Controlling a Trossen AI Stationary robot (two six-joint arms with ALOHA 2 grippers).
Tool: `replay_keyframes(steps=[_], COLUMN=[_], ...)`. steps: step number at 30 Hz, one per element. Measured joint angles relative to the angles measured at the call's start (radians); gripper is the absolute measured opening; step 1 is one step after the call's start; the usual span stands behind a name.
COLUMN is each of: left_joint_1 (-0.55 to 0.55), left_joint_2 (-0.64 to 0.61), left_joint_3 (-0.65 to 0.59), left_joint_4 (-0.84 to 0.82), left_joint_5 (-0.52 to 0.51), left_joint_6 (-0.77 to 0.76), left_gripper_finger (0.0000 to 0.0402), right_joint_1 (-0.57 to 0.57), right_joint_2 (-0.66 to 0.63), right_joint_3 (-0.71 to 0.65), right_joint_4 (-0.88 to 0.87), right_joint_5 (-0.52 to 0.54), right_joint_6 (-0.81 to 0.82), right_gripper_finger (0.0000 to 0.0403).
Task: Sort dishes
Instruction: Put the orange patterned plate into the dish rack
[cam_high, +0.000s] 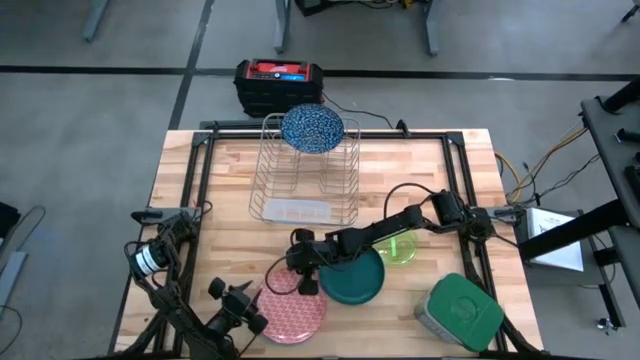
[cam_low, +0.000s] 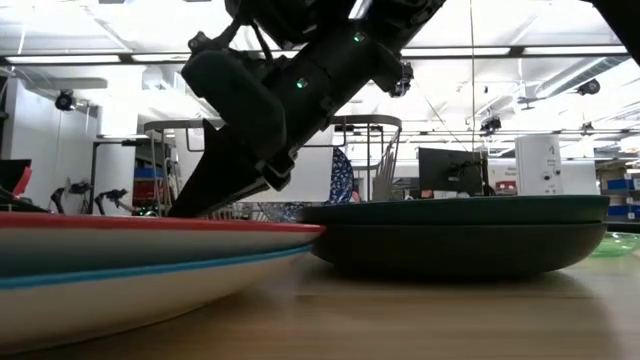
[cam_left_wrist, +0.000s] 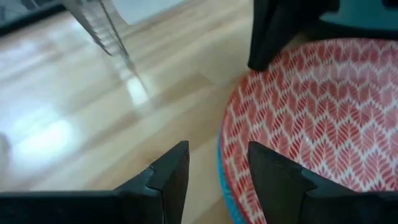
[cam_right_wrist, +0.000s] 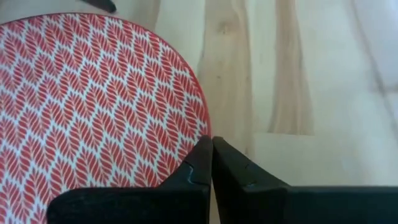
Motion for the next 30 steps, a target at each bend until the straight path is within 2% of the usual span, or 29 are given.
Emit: replay_keyframes(steps=[8,14,20,30], left_joint_1=[-0.005,-0.01,-0.01,-0.005], left_joint_2=[0.0,-0.002,-0.004,-0.004], left_joint_3=[0.024,0.104,0.147,0.132], left_joint_4=[-0.03,0.027,0.126,0.307], left_joint_5=[0.013,0.008,0.006,0.0], left_joint_6=[0.0,0.243,0.351,0.44], left_gripper_finger=[0.0155,0.0155,0.0155,0.0155], right_joint_1=[0.001,0.001,0.002,0.026], right_joint_2=[-0.008,-0.013,-0.028,-0.166], right_joint_3=[0.0,0.0,0.0,0.0], right_joint_4=[0.008,0.015,-0.004,-0.304], right_joint_5=[0.013,0.03,0.053,0.051], right_joint_6=[-0.012,-0.014,-0.019,-0.036], right_gripper_finger=[0.0002,0.0001,0.0001,0.0])
